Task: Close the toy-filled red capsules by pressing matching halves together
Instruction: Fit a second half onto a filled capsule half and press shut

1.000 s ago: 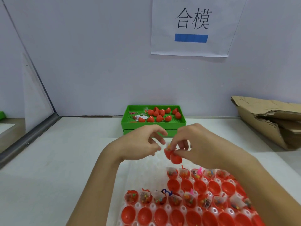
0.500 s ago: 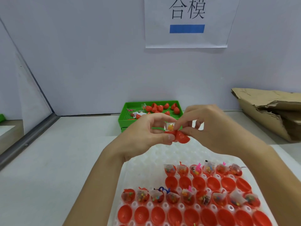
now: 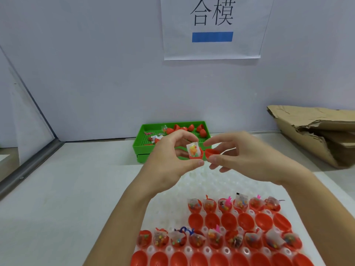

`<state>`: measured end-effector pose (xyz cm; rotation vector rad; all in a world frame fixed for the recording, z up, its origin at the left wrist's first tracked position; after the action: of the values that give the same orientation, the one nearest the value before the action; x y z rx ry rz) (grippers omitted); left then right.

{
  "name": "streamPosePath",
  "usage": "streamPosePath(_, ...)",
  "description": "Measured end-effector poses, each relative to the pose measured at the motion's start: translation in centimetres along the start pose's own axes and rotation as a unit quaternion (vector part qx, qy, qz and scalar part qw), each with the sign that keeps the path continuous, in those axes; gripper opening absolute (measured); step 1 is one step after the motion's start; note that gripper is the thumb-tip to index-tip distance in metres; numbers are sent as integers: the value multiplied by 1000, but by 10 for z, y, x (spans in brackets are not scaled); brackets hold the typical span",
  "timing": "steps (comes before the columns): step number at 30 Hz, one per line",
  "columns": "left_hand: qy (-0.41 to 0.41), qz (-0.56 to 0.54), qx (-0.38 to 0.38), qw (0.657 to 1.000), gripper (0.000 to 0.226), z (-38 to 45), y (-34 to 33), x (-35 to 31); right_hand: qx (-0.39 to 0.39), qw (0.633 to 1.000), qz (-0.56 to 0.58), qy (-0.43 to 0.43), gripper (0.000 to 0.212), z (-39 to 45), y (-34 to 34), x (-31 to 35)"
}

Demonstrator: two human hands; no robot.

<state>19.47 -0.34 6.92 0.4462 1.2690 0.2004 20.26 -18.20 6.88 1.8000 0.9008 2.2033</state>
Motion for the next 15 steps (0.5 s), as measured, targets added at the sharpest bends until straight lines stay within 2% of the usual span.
streamPosePath(5, -18, 22, -26, 999, 42, 1, 1, -2, -52, 998, 29, 8, 25, 2, 3, 1)
streamPosePath(8, -26, 19, -32, 999, 38, 1, 1, -3, -87, 996, -2, 25, 18, 2, 6, 5)
streamPosePath(15, -40, -5, -43, 998, 31, 3, 2, -4, -127, 990, -7, 58, 24, 0, 6, 13)
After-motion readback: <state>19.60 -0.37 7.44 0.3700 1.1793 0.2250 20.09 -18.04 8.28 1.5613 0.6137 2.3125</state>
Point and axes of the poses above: each hand's wrist, its own z-axis towards the middle knuckle, its own y-axis out of the back of the hand, x = y × z, the point moved 5 cm from there along z, towards the middle knuckle, and after that the axes turned 2 degrees about z, right-handed, at the moved point
